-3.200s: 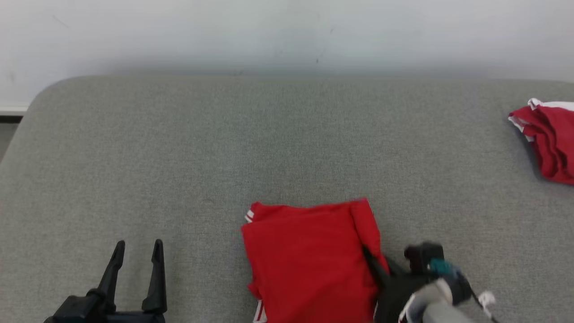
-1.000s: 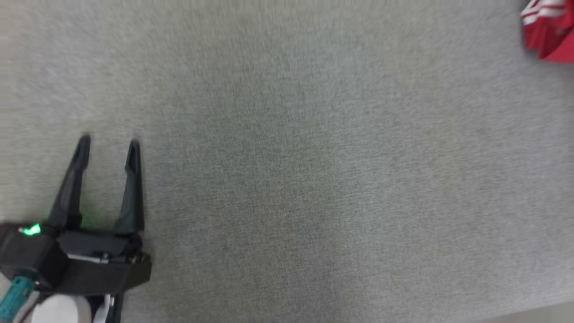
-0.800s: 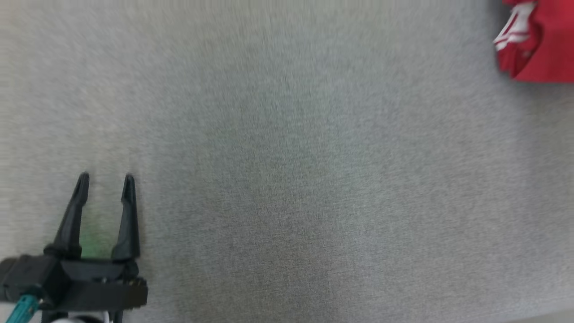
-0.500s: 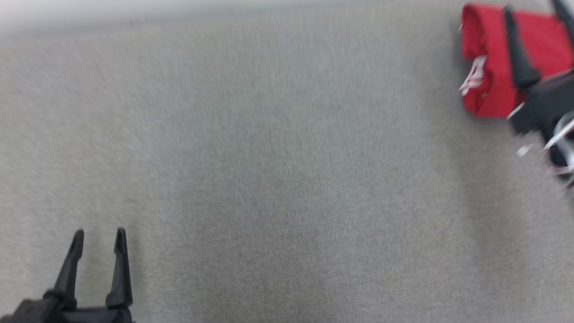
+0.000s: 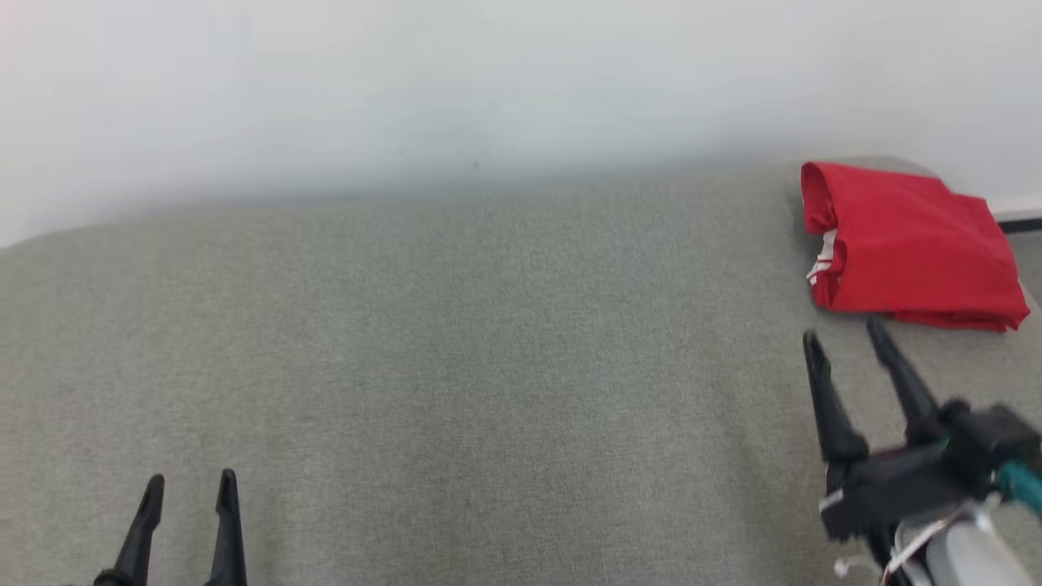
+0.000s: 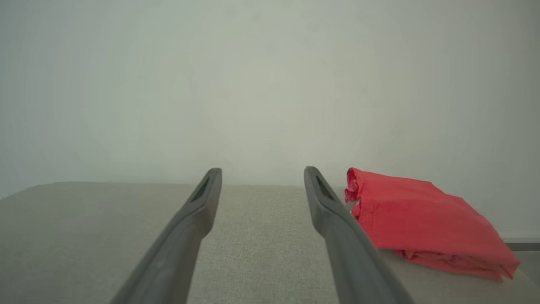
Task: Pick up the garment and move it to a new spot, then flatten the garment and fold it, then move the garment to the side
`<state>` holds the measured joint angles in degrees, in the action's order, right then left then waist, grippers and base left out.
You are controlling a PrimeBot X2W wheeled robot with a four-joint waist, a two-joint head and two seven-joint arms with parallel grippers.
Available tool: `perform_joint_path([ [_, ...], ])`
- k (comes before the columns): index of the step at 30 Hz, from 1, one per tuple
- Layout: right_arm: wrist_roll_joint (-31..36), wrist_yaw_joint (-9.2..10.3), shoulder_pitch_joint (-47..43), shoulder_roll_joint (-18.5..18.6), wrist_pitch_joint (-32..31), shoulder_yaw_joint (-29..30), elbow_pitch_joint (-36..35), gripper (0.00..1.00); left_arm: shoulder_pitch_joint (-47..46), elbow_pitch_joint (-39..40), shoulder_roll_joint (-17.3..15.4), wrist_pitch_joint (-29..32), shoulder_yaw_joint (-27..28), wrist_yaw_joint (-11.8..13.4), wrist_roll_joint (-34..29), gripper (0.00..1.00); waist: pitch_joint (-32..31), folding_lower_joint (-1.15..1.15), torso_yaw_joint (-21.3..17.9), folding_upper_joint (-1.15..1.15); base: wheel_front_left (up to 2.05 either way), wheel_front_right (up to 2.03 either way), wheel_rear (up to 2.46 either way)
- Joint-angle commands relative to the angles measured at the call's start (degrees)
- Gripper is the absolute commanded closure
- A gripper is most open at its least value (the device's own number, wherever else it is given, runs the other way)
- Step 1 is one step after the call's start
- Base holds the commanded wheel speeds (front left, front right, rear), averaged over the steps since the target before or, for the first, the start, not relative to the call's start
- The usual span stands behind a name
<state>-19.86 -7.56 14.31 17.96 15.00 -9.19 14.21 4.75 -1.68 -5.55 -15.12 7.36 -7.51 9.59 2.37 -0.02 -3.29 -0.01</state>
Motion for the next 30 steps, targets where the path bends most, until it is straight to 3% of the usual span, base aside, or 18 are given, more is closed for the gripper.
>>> perform_joint_path([
  [1,0.7,0.15,-2.7,-1.0,0.2,0.7,-1.0,0.00,0.8,-0.5,0.1,0.0,0.1,0.1,-0.1,0.00,-2.2,0.02,1.4,0.01,0.00,0.00,0.00],
  [12,4.8,0.15,-16.3,-8.9,0.2,4.7,-7.2,0.00,0.8,-3.6,0.1,0.0,-1.3,0.1,1.0,0.00,-4.0,0.02,2.8,0.01,0.00,0.00,0.00],
  [30,6.3,0.15,-16.1,-10.9,0.2,4.3,-6.4,0.00,-0.8,-7.6,-1.7,0.0,-4.6,0.1,2.9,0.00,-5.2,0.02,5.2,0.01,0.00,0.00,0.00],
])
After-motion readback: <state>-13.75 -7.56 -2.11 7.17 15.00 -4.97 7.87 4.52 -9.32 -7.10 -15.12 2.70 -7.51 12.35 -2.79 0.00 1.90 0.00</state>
